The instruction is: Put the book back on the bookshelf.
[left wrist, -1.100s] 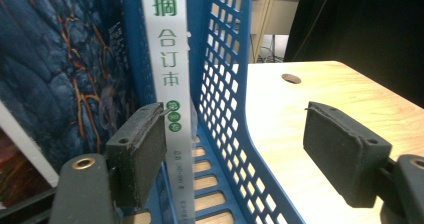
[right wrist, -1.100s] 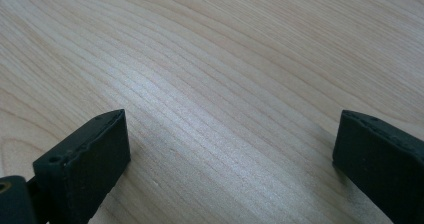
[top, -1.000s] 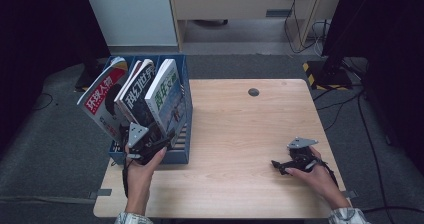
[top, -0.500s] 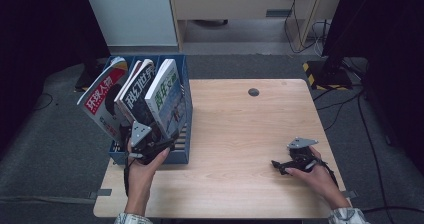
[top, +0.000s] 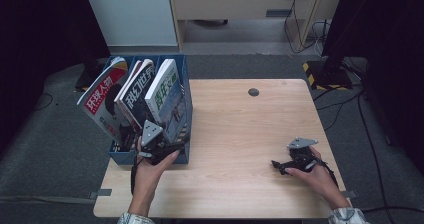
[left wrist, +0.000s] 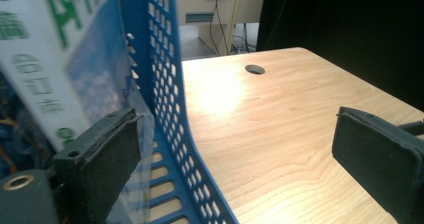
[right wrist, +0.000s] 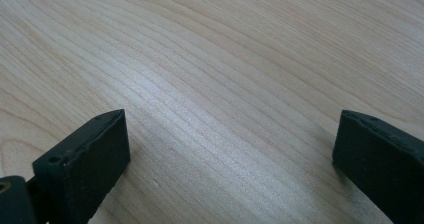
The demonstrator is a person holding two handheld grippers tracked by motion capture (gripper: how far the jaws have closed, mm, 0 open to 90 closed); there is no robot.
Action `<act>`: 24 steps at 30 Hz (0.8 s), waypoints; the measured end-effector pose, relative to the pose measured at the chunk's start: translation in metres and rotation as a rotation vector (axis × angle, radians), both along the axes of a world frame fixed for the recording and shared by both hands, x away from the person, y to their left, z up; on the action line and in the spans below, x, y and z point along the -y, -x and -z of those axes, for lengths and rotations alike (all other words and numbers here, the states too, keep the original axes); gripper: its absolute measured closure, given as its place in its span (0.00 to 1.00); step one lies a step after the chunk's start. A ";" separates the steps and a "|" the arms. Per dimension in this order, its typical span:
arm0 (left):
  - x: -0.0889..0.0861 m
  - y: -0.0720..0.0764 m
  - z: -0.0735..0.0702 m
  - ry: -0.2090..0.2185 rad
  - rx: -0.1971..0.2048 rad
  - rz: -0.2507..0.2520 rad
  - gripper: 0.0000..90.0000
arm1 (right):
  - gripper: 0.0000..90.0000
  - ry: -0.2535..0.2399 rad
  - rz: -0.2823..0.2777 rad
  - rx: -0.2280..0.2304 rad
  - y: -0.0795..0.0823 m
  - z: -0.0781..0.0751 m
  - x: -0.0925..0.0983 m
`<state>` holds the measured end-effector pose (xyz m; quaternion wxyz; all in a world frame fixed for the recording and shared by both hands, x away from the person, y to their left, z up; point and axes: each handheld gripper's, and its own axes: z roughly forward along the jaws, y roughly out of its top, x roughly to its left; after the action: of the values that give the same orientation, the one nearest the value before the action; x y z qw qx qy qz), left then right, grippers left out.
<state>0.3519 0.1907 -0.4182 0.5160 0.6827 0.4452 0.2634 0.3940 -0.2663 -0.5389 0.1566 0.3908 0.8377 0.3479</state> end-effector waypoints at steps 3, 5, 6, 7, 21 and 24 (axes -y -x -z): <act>0.002 -0.001 0.001 -0.007 -0.004 0.009 0.05 | 0.02 0.000 0.000 0.000 0.000 0.000 0.000; 0.005 -0.001 0.001 -0.015 -0.005 0.010 0.05 | 0.02 0.000 0.000 0.000 0.000 0.000 0.000; 0.005 -0.001 0.001 -0.014 -0.003 0.012 0.04 | 0.02 0.000 0.000 0.000 0.000 0.000 0.000; 0.006 -0.001 0.001 -0.014 -0.005 0.015 0.04 | 0.02 0.000 0.000 0.000 0.000 0.000 0.000; 0.024 -0.010 0.000 -0.051 -0.015 0.063 0.04 | 0.02 -0.001 0.002 -0.001 0.000 0.000 0.000; 0.028 -0.012 0.001 -0.049 -0.021 0.072 0.04 | 0.02 0.000 0.002 -0.001 0.000 0.000 0.000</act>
<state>0.3638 0.1629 -0.4187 0.5035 0.7136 0.4190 0.2485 0.3939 -0.2662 -0.5388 0.1563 0.3918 0.8373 0.3477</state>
